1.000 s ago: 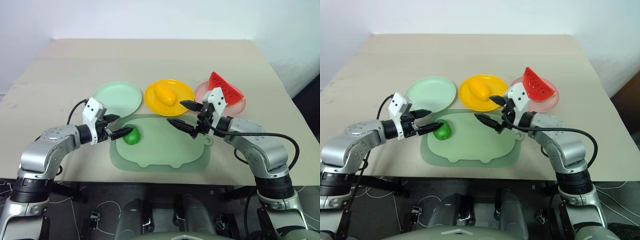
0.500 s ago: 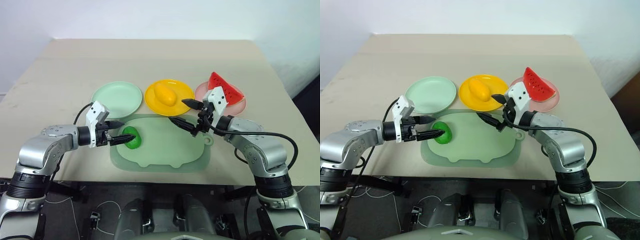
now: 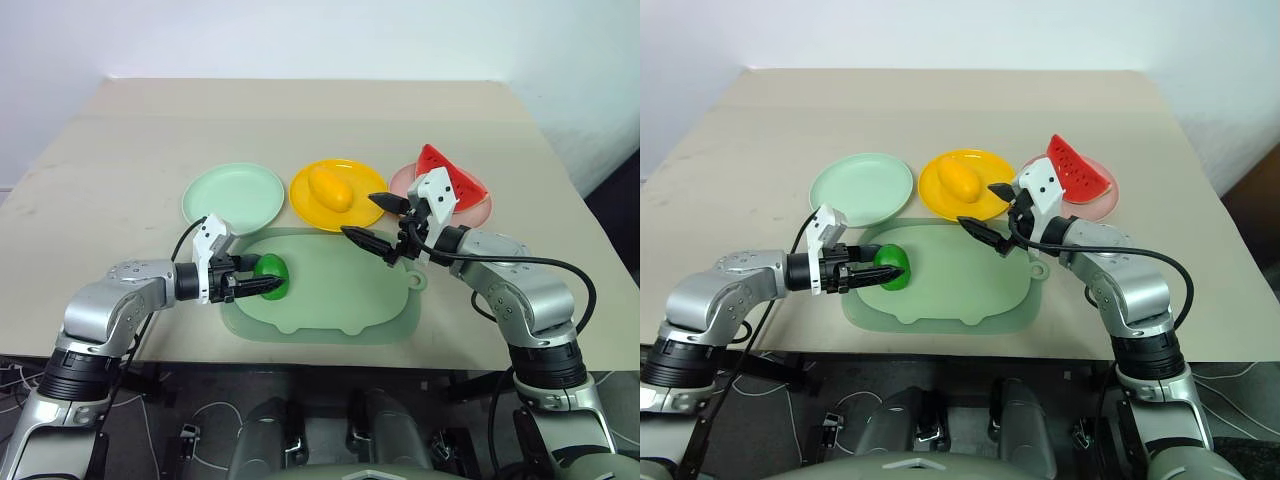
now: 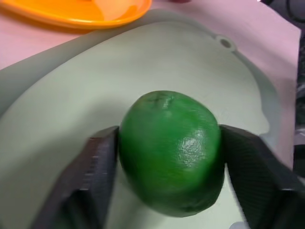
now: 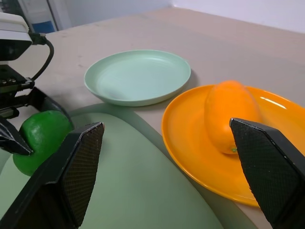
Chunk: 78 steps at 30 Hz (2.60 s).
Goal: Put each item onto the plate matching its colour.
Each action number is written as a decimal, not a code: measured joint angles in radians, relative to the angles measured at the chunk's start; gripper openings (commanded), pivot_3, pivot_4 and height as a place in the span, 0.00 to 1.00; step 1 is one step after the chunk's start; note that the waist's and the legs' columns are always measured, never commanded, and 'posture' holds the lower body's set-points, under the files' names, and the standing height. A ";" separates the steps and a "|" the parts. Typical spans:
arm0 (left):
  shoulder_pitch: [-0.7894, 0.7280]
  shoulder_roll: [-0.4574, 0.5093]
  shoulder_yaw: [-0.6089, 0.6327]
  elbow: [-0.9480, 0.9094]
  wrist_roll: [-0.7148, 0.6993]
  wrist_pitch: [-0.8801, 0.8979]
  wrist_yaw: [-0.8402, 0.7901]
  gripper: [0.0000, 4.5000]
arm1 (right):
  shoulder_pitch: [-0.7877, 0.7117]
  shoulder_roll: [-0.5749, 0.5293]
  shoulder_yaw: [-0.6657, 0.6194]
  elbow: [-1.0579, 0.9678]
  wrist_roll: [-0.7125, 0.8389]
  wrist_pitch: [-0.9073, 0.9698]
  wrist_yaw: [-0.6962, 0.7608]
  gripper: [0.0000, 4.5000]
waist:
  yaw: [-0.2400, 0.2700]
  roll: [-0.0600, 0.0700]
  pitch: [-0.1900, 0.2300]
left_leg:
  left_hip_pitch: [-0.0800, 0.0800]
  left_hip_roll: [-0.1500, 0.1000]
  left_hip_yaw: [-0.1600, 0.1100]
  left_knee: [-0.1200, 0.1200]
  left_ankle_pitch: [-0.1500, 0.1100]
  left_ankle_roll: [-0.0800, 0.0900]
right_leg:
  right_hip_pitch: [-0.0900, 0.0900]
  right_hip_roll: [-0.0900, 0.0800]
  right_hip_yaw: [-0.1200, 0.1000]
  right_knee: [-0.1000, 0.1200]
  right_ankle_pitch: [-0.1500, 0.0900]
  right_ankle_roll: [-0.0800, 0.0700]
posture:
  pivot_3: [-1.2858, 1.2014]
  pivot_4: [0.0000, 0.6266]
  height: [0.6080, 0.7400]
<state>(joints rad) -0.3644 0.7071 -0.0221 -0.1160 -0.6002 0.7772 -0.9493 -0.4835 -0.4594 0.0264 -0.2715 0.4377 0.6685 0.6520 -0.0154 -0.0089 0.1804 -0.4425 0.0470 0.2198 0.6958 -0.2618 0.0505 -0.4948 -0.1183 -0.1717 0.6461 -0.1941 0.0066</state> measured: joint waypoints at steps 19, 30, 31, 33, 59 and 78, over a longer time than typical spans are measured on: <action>-0.173 -0.100 0.197 0.295 0.119 -0.183 0.276 0.59 | 0.009 -0.024 -0.001 -0.023 0.018 0.002 0.013 1.00 | 0.005 -0.001 0.000 | -0.002 0.000 -0.001 0.003 -0.001 0.001 | 0.001 0.000 -0.001 0.001 0.000 0.000 | 0.52 0.24 0.67; -0.424 -0.268 0.115 0.710 0.355 -0.422 0.456 0.59 | 0.005 -0.021 0.007 -0.011 0.002 -0.001 0.013 1.00 | 0.003 -0.001 0.001 | -0.002 0.000 -0.001 0.004 -0.001 0.002 | 0.001 0.000 -0.002 0.001 0.002 0.003 | 0.52 0.24 0.67; -0.439 -0.274 0.117 0.737 0.357 -0.428 0.456 0.59 | 0.005 -0.021 0.007 -0.010 -0.001 -0.001 0.013 1.00 | 0.002 -0.001 0.001 | -0.002 0.000 -0.001 0.003 -0.001 0.002 | 0.001 0.000 -0.002 0.001 0.002 0.003 | 0.52 0.24 0.67; -0.461 -0.282 0.119 0.773 0.357 -0.440 0.457 0.76 | 0.005 -0.021 0.007 -0.009 -0.003 -0.002 0.012 1.00 | -0.001 -0.001 0.001 | -0.002 0.000 -0.001 0.003 -0.001 0.002 | 0.000 0.000 -0.002 0.001 0.002 0.003 | 0.52 0.24 0.67; -0.086 -0.062 0.265 0.159 0.198 -0.275 0.242 0.99 | 0.057 -0.023 -0.006 -0.040 0.005 -0.001 0.001 1.00 | 0.005 -0.001 0.001 | -0.002 0.000 -0.001 0.004 -0.001 0.002 | 0.002 -0.001 -0.002 0.000 0.000 0.000 | 0.52 0.24 0.67; 0.256 -0.050 0.395 0.048 0.089 -0.498 0.007 0.99 | 0.183 -0.047 -0.093 -0.129 0.160 0.003 0.075 1.00 | 0.004 -0.001 0.001 | -0.002 0.000 -0.002 0.002 -0.003 0.004 | 0.002 0.000 -0.002 -0.004 -0.003 0.002 | 0.52 0.24 0.67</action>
<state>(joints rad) -0.1088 0.6567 0.3734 -0.0684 -0.5112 0.2791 -0.9420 -0.3001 -0.5068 -0.0666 -0.4002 0.5975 0.6717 0.7267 -0.0115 -0.0101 0.1812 -0.4443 0.0472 0.2181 0.6979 -0.2646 0.0547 -0.4929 -0.1187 -0.1735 0.6419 -0.1966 0.0091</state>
